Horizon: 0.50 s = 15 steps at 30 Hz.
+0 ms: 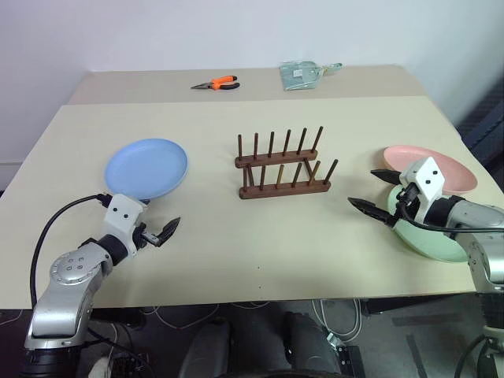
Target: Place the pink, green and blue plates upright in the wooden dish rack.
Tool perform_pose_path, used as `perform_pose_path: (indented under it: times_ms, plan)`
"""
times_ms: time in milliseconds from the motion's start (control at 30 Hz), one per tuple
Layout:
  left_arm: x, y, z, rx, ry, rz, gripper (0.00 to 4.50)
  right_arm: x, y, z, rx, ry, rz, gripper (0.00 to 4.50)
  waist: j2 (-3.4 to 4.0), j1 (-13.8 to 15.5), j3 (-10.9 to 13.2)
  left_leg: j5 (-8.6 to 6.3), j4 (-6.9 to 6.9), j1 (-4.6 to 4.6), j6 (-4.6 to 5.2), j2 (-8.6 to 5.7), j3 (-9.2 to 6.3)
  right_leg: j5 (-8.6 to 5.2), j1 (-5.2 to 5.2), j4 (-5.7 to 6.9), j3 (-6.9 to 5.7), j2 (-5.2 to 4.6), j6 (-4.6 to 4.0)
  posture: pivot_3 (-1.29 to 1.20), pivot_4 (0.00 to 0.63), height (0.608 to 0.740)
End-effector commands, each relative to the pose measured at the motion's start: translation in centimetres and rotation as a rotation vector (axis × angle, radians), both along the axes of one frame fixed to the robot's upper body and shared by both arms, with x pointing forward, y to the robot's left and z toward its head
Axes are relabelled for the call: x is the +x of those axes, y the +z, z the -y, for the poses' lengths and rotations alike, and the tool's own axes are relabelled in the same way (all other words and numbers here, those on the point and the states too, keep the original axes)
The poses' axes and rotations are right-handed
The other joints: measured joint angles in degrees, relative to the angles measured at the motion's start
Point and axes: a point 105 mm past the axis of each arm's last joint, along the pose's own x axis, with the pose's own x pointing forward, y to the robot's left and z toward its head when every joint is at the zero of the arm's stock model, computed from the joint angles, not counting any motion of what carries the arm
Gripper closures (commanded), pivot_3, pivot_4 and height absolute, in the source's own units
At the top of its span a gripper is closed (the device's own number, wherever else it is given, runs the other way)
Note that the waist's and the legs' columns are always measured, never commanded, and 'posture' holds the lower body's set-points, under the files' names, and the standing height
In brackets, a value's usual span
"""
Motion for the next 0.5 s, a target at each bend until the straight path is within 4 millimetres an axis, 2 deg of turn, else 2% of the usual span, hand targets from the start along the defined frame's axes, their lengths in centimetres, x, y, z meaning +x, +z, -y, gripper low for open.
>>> perform_pose_path:
  times_ms: [33, 200, 367, 500]
  plan:
    - [0.0, 0.5, 0.3, 0.001, -0.006, 0.031, 0.04, 0.5, 1.2, -0.3, -0.031, 0.009, 0.057, 0.0, 0.0, -0.01, 0.0, 0.0, 0.0, 0.0, 0.0, 0.0, 0.0, 0.0, 0.0, 0.0, 0.0, 0.0, 0.0, 0.0, 0.15, 0.74]
    - [0.3, 0.6, 1.3, -0.013, -0.032, 0.039, 0.04, 1.1, 1.2, -1.3, -0.015, 0.044, 0.042, 0.0, 0.0, -0.04, 0.0, 0.0, -0.01, 0.0, 0.0, 0.01, 0.0, 0.01, -0.02, 0.01, -0.01, 0.0, -0.01, 0.0, 0.15, 0.74]
    - [0.7, -0.2, 4.6, -0.031, -0.234, -0.02, 0.04, 0.2, 0.8, -3.3, -0.002, 0.103, 0.016, 0.0, 0.0, 0.28, 0.0, 0.0, 0.06, -0.07, 0.0, -0.02, -0.04, 0.03, -0.01, -0.01, -0.05, 0.0, -0.04, 0.0, 0.15, 0.74]
    - [4.3, -1.2, 9.0, 0.036, -0.431, -0.065, 0.04, -1.1, -0.1, -5.5, 0.0, 0.123, 0.023, 0.0, 0.01, 1.48, -0.01, 0.01, 0.13, -0.11, 0.0, -0.02, -0.09, 0.03, -0.03, 0.02, -0.13, 0.04, -0.04, 0.0, 0.15, 0.74]
